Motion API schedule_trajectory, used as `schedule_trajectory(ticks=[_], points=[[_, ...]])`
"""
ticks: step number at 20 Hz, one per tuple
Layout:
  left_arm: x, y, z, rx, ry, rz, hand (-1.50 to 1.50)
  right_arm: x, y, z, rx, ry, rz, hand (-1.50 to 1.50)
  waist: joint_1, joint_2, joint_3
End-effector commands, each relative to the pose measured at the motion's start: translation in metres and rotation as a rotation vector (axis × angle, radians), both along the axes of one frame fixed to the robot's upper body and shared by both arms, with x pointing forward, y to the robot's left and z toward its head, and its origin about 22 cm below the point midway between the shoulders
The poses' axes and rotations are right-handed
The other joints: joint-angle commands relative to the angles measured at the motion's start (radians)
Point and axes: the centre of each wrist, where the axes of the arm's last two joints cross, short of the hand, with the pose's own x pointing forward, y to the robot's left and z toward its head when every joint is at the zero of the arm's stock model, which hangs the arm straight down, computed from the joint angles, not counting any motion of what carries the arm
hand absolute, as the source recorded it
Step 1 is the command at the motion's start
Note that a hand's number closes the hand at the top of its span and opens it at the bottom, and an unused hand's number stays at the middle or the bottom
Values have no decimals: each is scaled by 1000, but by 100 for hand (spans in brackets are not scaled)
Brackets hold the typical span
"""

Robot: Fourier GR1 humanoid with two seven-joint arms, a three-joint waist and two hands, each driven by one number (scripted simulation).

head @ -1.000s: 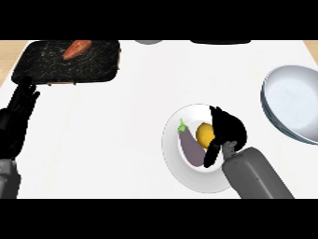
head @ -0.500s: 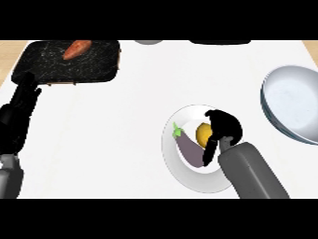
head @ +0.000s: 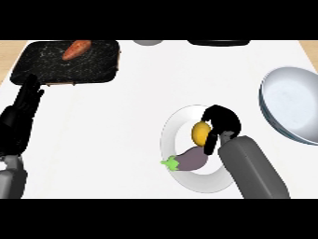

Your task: Pick the lemon from the plate and place it in the bowl

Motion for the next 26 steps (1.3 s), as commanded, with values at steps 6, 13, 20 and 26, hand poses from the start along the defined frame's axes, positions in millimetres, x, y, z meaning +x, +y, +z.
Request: schedule_trajectory(ticks=[6,13,20,26], points=[[8,12,-7,13,8,6,0,-1,3,-6,-69,-149,-45,150,-2,12,12],[11,-19,8,-11,5,-45,0,76,1,68,-121,-244,-494,150,38,21,13],[9,-1,20,4,0,-7,0,92,28,123,-333,-506,-557,150,11,8,11],[3,1,14,7,7,12,0,96,38,202,-358,-809,-679,150,-1,3,11]])
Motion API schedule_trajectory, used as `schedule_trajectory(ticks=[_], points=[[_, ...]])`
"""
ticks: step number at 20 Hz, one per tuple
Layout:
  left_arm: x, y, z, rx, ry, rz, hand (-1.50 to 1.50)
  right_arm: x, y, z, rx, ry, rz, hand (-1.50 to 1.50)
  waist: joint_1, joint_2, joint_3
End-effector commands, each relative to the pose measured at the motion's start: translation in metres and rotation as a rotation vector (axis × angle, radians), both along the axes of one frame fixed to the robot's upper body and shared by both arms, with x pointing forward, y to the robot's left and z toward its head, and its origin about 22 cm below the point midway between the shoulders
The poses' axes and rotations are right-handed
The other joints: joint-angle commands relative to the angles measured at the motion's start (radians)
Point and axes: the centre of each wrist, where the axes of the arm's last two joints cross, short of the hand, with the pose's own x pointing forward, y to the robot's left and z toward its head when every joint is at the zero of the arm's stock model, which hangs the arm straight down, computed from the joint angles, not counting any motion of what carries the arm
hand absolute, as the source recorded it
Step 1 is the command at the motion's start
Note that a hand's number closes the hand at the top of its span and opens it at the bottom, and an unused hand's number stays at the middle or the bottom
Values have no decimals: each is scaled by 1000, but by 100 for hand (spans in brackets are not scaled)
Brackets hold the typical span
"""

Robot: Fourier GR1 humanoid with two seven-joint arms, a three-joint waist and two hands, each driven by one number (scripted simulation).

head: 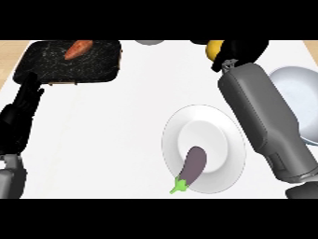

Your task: Pick the lemon from the plate and place it in the bowl

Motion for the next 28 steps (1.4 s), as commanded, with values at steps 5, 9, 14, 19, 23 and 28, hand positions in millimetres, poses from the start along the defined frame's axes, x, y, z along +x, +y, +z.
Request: schedule_trajectory(ticks=[5,9,14,19,23,28], points=[[1,6,-10,-10,6,30,0,-6,-14,72,20,-223,-188,150,-24,-2,0],[-7,6,-5,3,-22,7,0,-7,-49,71,38,-258,-231,150,-15,2,1],[-6,0,-14,-8,5,22,0,-34,-87,41,121,-302,-211,150,-24,1,1],[8,13,7,-12,-8,9,0,-31,-160,21,142,-315,-233,150,-9,8,2],[-8,8,-4,5,-2,24,0,-46,-187,-9,134,-310,-226,150,-6,6,1],[6,0,-7,3,0,3,0,-43,-237,-18,141,-310,-227,150,-3,9,2]])
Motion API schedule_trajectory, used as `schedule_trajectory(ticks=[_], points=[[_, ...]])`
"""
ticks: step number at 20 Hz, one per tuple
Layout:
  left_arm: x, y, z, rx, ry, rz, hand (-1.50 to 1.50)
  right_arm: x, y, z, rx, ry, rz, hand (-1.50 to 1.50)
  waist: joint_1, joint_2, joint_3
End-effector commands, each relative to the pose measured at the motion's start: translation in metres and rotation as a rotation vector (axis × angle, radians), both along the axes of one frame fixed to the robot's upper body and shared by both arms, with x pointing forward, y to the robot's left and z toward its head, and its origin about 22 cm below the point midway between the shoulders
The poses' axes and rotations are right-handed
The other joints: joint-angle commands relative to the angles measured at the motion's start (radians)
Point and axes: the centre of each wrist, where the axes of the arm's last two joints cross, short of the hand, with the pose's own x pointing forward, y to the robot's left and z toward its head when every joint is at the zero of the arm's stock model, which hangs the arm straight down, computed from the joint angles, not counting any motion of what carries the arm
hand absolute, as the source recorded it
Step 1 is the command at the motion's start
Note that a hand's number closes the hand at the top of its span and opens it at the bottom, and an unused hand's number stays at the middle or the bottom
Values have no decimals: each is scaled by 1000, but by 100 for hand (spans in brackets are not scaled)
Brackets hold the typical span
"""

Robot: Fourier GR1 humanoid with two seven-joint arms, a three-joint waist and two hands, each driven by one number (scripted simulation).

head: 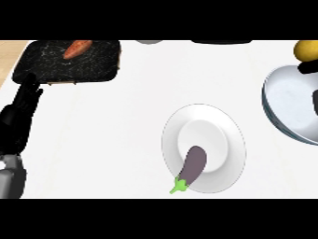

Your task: Pick the lemon from the plate and place it in the bowl

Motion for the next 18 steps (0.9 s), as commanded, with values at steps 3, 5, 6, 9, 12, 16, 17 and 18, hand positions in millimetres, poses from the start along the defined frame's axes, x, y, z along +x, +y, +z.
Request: schedule_trajectory(ticks=[3,5,6,9,12,16,17,18], points=[[0,2,0,3,-25,-9,0,-19,-53,-49,72,344,-128,150,7,8,-1],[-3,-1,-8,-22,-8,-8,0,-26,-69,-47,196,281,-151,150,-4,2,0],[7,7,16,10,1,-2,0,-30,-74,-59,257,231,-147,150,0,2,2],[1,11,-10,-13,-8,-9,0,-21,-77,-61,302,231,-86,-150,12,6,1],[-6,10,-1,-11,0,-4,0,-43,-97,-68,313,187,28,-150,-2,-2,0],[-4,9,-10,-10,7,16,0,-44,-96,-51,362,-116,64,-150,-19,-6,0],[1,-10,7,-9,1,14,0,-41,-82,-60,375,-233,35,-150,-18,-9,4],[-2,9,1,-15,12,34,0,-46,-98,-42,379,-323,48,-150,-26,-10,2]])
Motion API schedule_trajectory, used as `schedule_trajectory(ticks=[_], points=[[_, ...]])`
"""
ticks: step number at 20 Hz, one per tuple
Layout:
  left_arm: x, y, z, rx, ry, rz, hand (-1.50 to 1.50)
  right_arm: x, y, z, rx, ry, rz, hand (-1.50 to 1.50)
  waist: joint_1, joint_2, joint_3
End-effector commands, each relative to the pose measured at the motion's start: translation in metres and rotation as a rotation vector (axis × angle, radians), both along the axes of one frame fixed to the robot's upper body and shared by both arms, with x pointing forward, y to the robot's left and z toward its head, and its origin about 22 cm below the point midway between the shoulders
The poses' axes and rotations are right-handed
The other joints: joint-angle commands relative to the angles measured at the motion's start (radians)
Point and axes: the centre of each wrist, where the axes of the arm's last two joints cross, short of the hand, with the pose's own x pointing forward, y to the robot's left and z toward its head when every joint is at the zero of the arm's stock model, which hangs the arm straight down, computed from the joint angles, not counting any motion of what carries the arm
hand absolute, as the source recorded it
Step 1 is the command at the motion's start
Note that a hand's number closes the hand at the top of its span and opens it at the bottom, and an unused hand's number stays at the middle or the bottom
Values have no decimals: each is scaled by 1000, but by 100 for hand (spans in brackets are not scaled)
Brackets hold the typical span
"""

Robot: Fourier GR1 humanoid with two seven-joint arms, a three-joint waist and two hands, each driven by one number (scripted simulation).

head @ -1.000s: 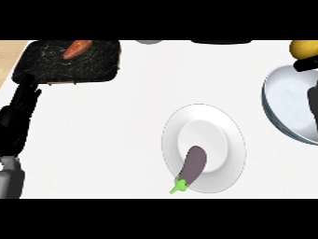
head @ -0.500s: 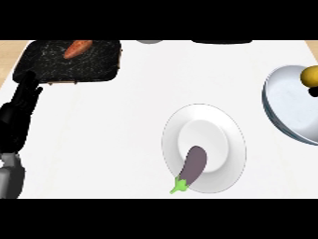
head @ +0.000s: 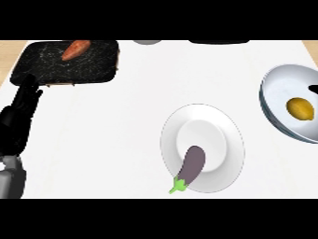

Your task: Pick the lemon from the plate and place it in the bowl

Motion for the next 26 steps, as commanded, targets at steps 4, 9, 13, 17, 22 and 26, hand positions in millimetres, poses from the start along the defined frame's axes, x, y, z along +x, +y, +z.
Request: schedule_trajectory(ticks=[4,9,13,17,22,26], points=[[-3,-2,0,-7,21,25,0,-22,-11,23,110,-521,-113,-150,-27,-11,1],[-12,-5,10,9,8,16,0,-96,-48,16,145,-558,-100,-150,-22,-10,-2],[-7,8,14,9,-2,26,0,-162,-51,-7,178,-543,-95,-150,-21,-5,-3],[-7,9,-4,14,10,26,0,-224,-53,-11,206,-589,-49,-150,-24,-3,-3],[-3,-5,7,1,7,28,0,-274,-34,-3,260,-652,-8,-150,-13,-2,-3],[-16,-14,-10,-6,-15,14,0,-299,-24,-12,243,-720,26,-150,-7,0,-3]])
